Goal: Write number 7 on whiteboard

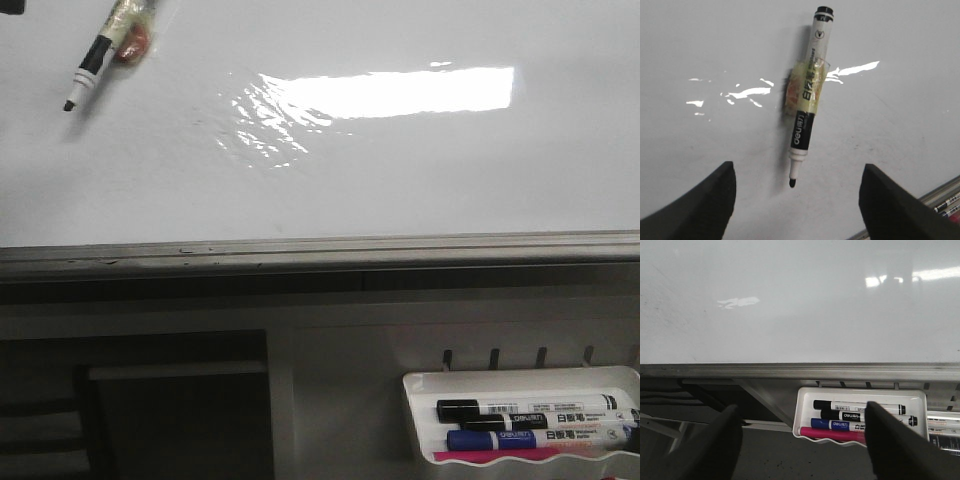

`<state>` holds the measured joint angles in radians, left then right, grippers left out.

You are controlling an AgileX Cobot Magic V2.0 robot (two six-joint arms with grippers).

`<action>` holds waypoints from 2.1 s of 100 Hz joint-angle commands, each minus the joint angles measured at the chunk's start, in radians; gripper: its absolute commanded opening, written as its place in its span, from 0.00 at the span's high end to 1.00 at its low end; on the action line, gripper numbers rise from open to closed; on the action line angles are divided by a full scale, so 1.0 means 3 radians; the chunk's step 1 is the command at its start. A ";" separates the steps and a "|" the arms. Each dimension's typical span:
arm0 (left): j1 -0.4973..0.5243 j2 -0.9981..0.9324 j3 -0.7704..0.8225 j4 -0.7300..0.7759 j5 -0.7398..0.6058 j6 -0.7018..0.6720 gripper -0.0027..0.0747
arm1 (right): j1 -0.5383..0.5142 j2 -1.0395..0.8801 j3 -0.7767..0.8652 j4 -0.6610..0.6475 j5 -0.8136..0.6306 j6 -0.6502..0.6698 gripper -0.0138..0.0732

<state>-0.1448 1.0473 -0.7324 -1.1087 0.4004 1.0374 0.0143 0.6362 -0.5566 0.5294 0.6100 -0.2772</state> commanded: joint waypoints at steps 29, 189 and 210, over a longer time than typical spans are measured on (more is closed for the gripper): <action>-0.0261 0.0697 -0.0578 -0.0083 -0.0315 0.0198 0.35 | 0.0006 0.0020 -0.0113 0.0075 -0.0157 -0.0054 0.31; -0.2499 0.0785 -0.0677 0.1104 0.0030 0.0432 0.99 | 0.0006 0.0950 -0.1016 0.1698 0.1552 -0.1271 0.31; -0.2631 0.0785 -0.0677 0.1095 -0.0172 0.0420 0.99 | 0.0006 0.1169 -0.1024 0.1934 0.1843 -0.1411 0.31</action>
<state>-0.9183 1.3066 -0.9082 -0.7535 0.4181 1.1788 0.0143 0.9716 -0.8272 1.0158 1.1318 -0.6737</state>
